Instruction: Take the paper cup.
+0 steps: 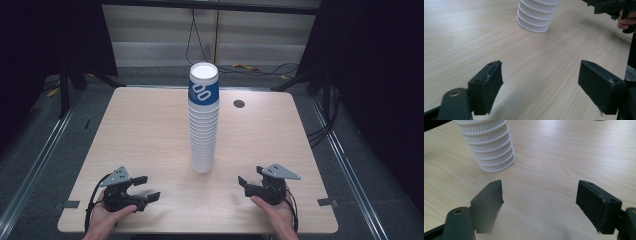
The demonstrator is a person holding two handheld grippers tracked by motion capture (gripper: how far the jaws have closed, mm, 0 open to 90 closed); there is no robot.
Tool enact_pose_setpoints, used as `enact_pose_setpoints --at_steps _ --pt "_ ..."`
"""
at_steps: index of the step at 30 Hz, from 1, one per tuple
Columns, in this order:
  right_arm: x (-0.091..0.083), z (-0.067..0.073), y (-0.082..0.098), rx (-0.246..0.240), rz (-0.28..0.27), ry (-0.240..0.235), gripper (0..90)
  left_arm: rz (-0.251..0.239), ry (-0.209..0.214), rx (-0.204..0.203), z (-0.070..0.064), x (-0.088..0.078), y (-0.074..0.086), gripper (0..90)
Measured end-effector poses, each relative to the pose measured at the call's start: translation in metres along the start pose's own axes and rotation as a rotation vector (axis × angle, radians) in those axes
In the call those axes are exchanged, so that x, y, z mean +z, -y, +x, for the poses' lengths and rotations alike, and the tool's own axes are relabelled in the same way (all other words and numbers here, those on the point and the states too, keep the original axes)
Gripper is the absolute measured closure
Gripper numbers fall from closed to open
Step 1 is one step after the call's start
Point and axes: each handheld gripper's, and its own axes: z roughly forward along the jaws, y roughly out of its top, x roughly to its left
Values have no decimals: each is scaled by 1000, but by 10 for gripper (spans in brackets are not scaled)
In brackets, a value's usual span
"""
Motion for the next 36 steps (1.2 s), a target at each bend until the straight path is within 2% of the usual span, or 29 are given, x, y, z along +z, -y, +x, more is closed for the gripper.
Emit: enact_pose_setpoints --at_steps 3,6,8,10,12,15,17,24,25,32,34,36 --pt "0 1 0 0 -7 -14 238 -8 -21 -2 3 -2 0 208" --pt "-2 1 -1 -7 -25 -8 247 3 -19 -8 5 0 0 200" --pt "-1 0 -2 -4 -19 -21 256 -2 -15 -18 5 1 0 200" --pt "-1 0 -2 -10 -18 -26 264 8 -11 -4 3 2 1 200" --pt "-1 1 -2 -2 -22 -36 263 -1 -3 -7 2 2 1 205" --pt "0 3 -1 -18 -20 -47 225 0 -10 0 2 1 1 206" --pt "1 5 -2 -24 -17 -34 190 0 -12 3 1 0 1 205" --pt "1 10 -9 -8 -33 -98 162 4 -2 4 0 -1 1 206" --pt "-1 10 -12 -1 -44 -116 181 10 -3 10 0 -1 1 206" --pt "-6 15 -19 -11 -65 -107 185 9 1 14 -3 -4 3 208" --pt "-8 16 -22 -21 -63 -128 265 13 6 16 -4 -4 3 208" --pt "-10 17 -25 -26 -74 -138 269 15 10 22 -5 -4 3 208"
